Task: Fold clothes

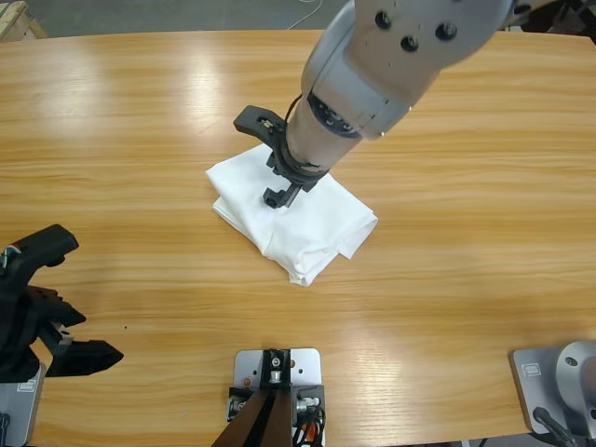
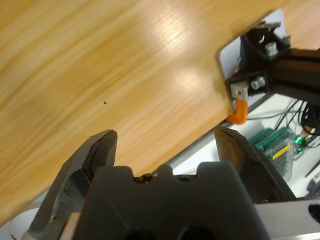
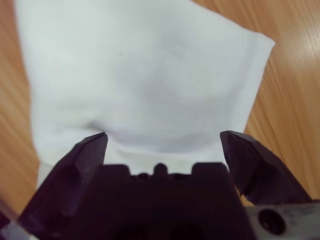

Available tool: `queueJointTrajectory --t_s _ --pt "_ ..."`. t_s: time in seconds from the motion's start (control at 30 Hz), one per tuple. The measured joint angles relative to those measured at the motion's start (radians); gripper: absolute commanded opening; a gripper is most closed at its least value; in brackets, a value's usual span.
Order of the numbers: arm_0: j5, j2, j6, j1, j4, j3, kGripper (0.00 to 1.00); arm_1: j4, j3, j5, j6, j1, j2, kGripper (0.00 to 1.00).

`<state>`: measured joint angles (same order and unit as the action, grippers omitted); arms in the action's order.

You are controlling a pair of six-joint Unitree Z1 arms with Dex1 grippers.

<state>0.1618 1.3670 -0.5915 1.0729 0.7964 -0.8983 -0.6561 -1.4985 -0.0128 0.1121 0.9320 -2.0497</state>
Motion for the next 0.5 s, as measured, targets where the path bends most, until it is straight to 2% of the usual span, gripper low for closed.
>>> queueJointTrajectory --t_s 0.03,0.07,0.1,0.13,0.17,0.3,0.4,0.5 --pt "-0.004 -0.002 -0.003 -0.014 -0.004 0.0 0.468 -0.015 -0.003 -0.006 0.0 -0.001 0.008 0.643" --pt "-0.008 -0.004 -0.006 -0.035 -0.01 0.0 0.364 -0.031 -0.006 -0.01 -0.007 -0.002 0.023 0.243" --pt "-0.01 -0.006 -0.008 -0.064 -0.017 -0.004 0.19 -0.049 -0.007 -0.011 -0.026 -0.002 0.052 0.0" --pt "-0.011 -0.007 -0.01 -0.099 -0.023 -0.017 0.016 -0.061 -0.007 -0.011 -0.055 -0.002 0.09 0.0" --pt "-0.011 -0.007 -0.012 -0.136 -0.029 -0.039 0.0 -0.069 -0.002 -0.013 -0.093 -0.004 0.141 0.0" --pt "0.031 0.046 -0.009 -0.276 -0.036 -0.254 0.0 -0.031 0.137 -0.083 -0.238 -0.05 0.405 0.0" --pt "0.08 0.175 0.032 -0.31 -0.019 -0.472 0.0 0.078 0.339 -0.146 -0.337 -0.091 0.569 0.0" --pt "0.167 0.312 0.05 -0.319 0.001 -0.616 0.0 0.275 0.576 -0.282 -0.43 -0.137 0.648 0.0"
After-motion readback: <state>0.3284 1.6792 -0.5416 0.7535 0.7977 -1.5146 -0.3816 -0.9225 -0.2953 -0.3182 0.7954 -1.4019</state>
